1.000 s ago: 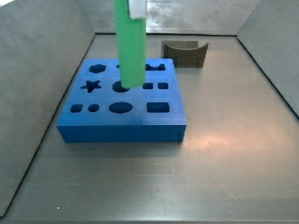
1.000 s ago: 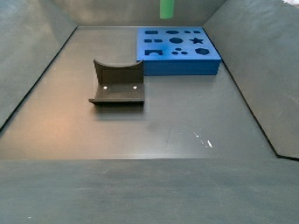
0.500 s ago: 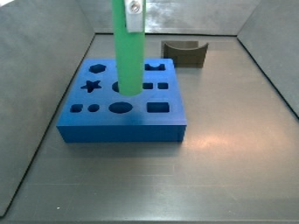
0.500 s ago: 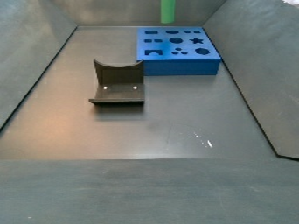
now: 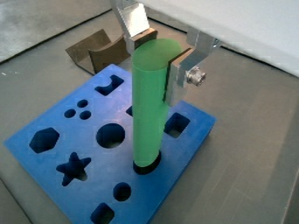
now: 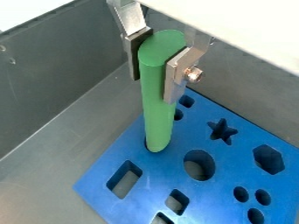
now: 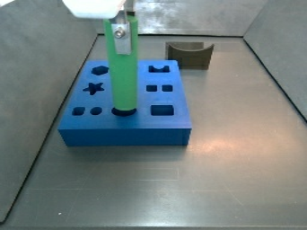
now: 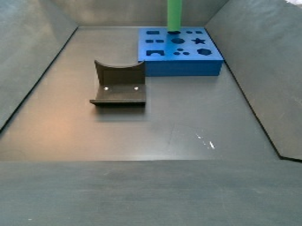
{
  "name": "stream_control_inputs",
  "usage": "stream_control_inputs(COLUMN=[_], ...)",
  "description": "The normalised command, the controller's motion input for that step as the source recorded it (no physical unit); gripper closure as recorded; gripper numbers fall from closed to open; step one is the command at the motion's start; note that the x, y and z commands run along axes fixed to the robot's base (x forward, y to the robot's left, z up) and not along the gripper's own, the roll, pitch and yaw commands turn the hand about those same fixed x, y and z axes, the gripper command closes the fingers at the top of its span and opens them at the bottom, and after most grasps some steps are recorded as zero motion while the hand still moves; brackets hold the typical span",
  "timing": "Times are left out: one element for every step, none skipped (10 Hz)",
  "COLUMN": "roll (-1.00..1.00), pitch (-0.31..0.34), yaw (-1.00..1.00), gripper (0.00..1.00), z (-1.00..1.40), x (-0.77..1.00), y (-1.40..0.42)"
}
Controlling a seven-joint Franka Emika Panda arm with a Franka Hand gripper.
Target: Insert the oval object.
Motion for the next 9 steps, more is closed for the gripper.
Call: stream_control_inputs(roll=[-0.06,-0.08,-0.08,-0.12,-0.13,-0.13,-0.14,-0.14,-0.11], pitch=[-0.054,-0.021,-0.039,-0.054,-0.066,-0.067,-0.070,-0.057,-0.071], yaw=[0.00,-0.01,-0.05,-0.05,-0.02,-0.01,-0.03,-0.05,-0.07], gripper=[1.00,1.00,1.00,1.00,1.00,1.00,1.00,1.00,1.00], z=[-0.17,-0.19,-0.21,-0.16,-0.13,-0.15,-0.13,-0.16,-0.20], x=[-0.04,0.00,0.00,0.00,-0.02,-0.03,0.00,0.00,0.00], y=[0.00,0.00,0.00,-0.01,-0.02,0.00,-0.01,0.00,-0.01])
